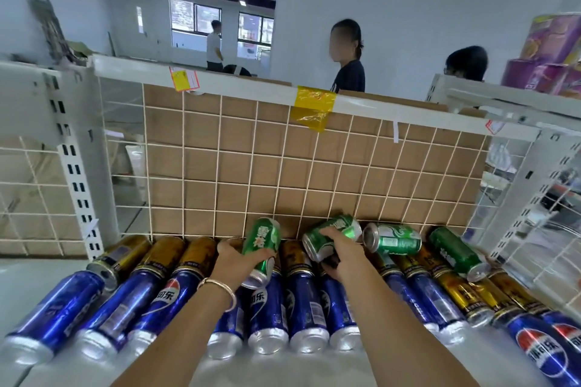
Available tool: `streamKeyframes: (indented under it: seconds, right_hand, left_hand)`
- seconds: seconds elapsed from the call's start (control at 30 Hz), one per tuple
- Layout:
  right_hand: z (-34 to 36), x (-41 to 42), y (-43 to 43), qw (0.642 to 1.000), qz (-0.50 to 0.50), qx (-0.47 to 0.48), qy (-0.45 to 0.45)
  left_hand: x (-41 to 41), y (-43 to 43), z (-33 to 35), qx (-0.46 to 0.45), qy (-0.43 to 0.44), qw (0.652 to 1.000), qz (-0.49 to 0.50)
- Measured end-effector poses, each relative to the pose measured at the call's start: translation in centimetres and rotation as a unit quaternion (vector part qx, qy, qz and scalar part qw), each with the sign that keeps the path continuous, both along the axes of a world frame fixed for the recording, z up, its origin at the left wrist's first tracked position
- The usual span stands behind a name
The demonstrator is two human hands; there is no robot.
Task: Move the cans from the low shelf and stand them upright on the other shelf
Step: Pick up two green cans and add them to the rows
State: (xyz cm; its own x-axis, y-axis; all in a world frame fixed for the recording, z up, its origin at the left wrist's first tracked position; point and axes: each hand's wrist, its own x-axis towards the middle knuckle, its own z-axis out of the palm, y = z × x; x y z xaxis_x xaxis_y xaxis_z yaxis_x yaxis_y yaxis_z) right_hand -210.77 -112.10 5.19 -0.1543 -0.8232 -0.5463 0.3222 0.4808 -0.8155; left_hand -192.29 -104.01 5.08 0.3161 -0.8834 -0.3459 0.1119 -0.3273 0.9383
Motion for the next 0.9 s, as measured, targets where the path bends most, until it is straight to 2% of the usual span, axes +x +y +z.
streamKeyframes:
  seconds: [0.07, 0.13, 0.27, 0.43, 0.6, 0.73, 0.9]
  right_hand:
    - [0.0, -0.2, 1.2, 0.999, 0.012, -0.038, -0.002]
    - [0.2, -0.3, 2.6, 0.996, 0.048, -0.076, -0.009]
    - [1.7, -0.2, 5.6, 0.973, 0.170, -0.116, -0.102]
    - [2.9, 0.5, 7.9, 0.937, 0.302, -0.121, -0.123]
    - [2.6, 3.4, 9.7, 0.886, 0.427, -0.156, -0.087]
    - [2.1, 7.1, 11.6, 0.866, 0.470, -0.161, -0.063]
    - [1.6, 11.4, 15.0, 0.835, 0.521, -0.152, -0.089]
  left_hand:
    - [-0.4, 0.2, 0.2, -0.025, 0.154, 0.988, 0.015]
    - [-1.0, 0.7, 0.2, -0.041, 0.223, 0.974, 0.007]
    - [-1.9, 2.2, 0.1, -0.057, 0.252, 0.965, -0.031]
    - [-1.5, 4.9, -0.1, -0.081, 0.275, 0.957, -0.041]
    - [1.6, 8.8, -0.3, -0.132, 0.247, 0.960, -0.006]
    - [4.4, 12.5, -0.3, -0.135, 0.185, 0.971, 0.064]
    - [7.4, 17.1, 0.3, -0.139, 0.103, 0.976, 0.132]
